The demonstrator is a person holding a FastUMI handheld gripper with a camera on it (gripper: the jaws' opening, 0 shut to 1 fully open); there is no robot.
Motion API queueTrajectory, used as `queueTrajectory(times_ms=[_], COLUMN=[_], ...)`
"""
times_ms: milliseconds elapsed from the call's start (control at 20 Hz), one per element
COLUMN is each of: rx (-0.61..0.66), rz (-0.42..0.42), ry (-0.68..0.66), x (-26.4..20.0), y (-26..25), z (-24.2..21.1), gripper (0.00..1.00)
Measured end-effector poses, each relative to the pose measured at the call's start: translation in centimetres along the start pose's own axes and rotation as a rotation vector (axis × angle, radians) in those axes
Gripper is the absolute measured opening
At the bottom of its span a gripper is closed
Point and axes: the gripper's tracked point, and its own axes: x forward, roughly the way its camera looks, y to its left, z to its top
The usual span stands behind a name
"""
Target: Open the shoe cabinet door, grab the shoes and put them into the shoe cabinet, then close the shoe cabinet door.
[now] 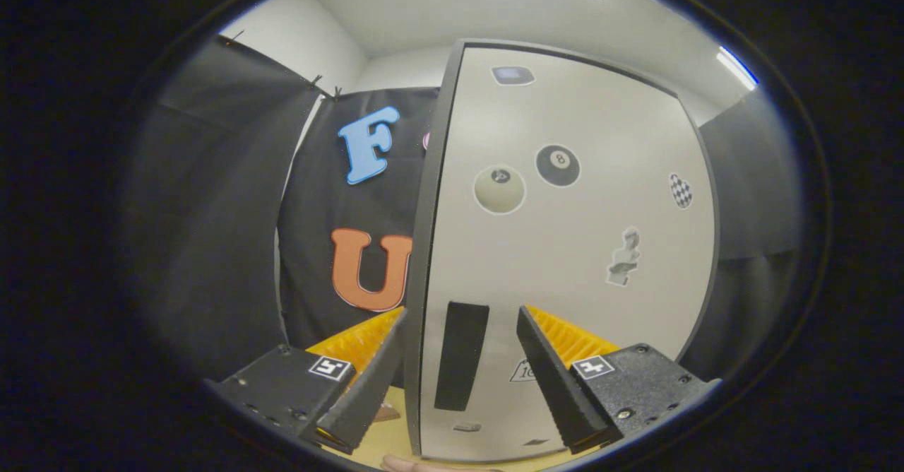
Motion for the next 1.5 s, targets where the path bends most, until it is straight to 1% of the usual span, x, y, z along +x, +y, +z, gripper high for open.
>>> queueTrajectory(times_ms=[100,150,200,250,300,350,400,450,550,750,850,1300,1500], rx=[-0.008,-0.023,-0.034,-0.035,-0.029,-0.015,-0.012,-0.019,-0.01,0.022,0.036,0.06,0.056], rz=[0.004,-0.01,-0.021,-0.032,-0.043,-0.062,-0.075,-0.1,-0.097,-0.029,0.003,0.124,0.187], ry=[0.027,0.043,0.067,0.098,0.134,0.105,0.118,0.108,0.125,0.121,0.119,0.178,0.176], x=[0.7,1.1,1.5,2.0,2.2,2.1,2.2,2.2,2.4,2.0,1.7,-3.2,-5.3], y=[0.1,0.0,-0.2,-0.4,-0.6,-0.7,-0.8,-1.2,-1.1,-1.1,-1.1,-0.8,-1.1], z=[-0.5,-1.0,-1.6,-2.5,-3.3,-2.6,-2.9,-2.8,-3.2,-3.2,-3.2,-2.6,-2.3], gripper=[0.96,0.9,0.87,0.82,0.79,0.74,0.71,0.62,0.42,0.35,0.34,0.32,0.32])
